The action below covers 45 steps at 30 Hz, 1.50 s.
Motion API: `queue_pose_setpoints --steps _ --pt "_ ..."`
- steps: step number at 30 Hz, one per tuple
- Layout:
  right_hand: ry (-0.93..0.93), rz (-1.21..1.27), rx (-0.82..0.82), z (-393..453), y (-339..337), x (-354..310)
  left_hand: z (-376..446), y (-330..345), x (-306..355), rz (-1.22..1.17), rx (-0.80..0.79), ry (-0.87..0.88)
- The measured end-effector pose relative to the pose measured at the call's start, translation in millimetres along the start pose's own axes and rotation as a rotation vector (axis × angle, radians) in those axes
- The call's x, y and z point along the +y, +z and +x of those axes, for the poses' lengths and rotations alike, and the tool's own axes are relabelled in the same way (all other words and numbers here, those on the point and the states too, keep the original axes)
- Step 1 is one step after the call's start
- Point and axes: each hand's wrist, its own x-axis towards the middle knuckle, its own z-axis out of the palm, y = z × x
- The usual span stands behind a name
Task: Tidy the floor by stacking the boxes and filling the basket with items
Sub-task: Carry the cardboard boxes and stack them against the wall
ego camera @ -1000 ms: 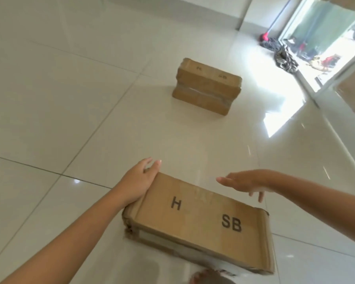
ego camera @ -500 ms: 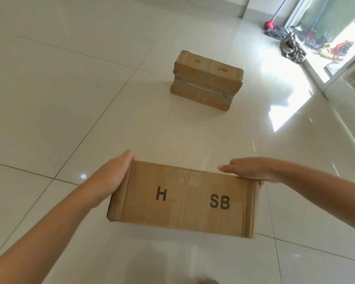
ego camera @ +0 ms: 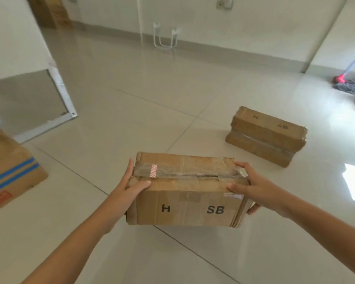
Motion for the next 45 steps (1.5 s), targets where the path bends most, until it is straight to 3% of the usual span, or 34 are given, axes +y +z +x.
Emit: queue_pose_setpoints --steps 8,15,18,21,25,29,31,36,40,45 --pt "-0.306 0.025 -0.052 17.4 39.7 -108.9 -52.5 -93.4 31.0 -0.121 0.369 0.038" --pt "-0.653 -0.011 -0.072 -6.6 77.6 -289.7 -111.6 -205.5 85.6 -0.369 0.724 0.382" --pt "-0.770 0.032 -0.063 -26.5 97.3 -355.1 -144.6 -235.3 110.9 -0.433 0.779 0.534" --pt "-0.853 0.044 -0.084 -35.3 114.1 -402.1 -180.1 -261.7 136.0 -0.295 0.809 0.580" --pt "-0.894 0.148 -0.230 -24.5 153.1 -441.8 -201.9 -318.6 153.5 -0.035 1.000 0.578" --pt "-0.867 0.372 -0.369 2.9 212.6 -460.6 -185.5 -359.8 147.0 0.103 1.174 0.399" --pt "-0.907 0.298 -0.381 13.8 240.8 -465.5 -180.2 -369.5 130.3 0.104 1.266 0.310" --pt "-1.002 -0.121 -0.346 43.3 263.1 -464.2 -173.9 -364.0 107.9 0.329 1.122 0.310" --pt "-1.055 -0.495 -0.386 71.3 276.1 -451.8 -164.3 -346.3 107.3 0.666 1.014 -0.022" --pt "-1.179 -0.499 -0.340 90.9 273.0 -415.7 -139.3 -315.7 116.3 0.825 1.061 -0.316"
